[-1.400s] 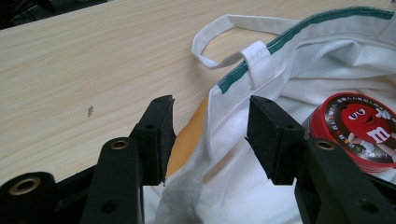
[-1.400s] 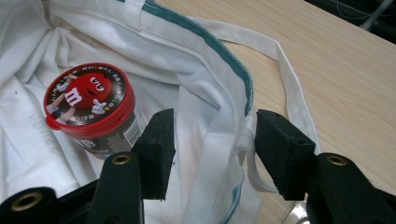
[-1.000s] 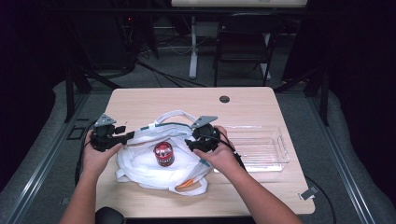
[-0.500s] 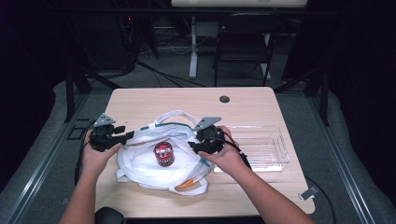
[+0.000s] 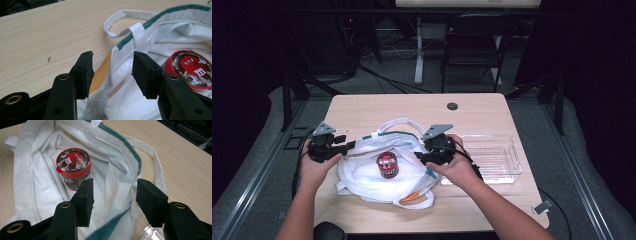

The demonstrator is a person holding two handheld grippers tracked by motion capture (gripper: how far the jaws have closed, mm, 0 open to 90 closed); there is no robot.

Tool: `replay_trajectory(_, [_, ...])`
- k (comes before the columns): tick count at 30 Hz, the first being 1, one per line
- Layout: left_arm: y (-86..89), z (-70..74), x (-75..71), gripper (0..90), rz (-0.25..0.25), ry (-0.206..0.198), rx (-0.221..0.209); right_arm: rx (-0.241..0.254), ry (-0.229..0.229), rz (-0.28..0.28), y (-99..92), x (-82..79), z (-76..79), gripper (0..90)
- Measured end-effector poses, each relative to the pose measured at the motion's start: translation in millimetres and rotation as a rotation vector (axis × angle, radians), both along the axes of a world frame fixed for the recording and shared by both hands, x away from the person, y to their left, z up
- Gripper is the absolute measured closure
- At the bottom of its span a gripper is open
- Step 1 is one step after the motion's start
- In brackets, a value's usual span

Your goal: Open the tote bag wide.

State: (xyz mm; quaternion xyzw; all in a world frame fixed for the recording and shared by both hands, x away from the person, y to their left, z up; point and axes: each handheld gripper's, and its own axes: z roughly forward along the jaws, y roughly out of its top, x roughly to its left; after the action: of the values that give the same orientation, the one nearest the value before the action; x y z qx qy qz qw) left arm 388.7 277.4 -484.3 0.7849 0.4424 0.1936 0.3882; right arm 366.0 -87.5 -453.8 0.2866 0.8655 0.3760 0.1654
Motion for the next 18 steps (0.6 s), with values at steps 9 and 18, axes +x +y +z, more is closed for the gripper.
replay_trajectory(9, [-0.9, 0.7, -0.5, 51.3, -0.004, -0.001, 0.006, 0.002, 0.020, 0.036, 6.1, 1.0, 8.4, 47.1])
replay_trajectory(18, [-0.7, -1.4, 0.7, 51.3, -0.002, 0.009, 0.011, -0.040, 0.035, 0.073, 21.7, 6.3, 14.7, 46.0])
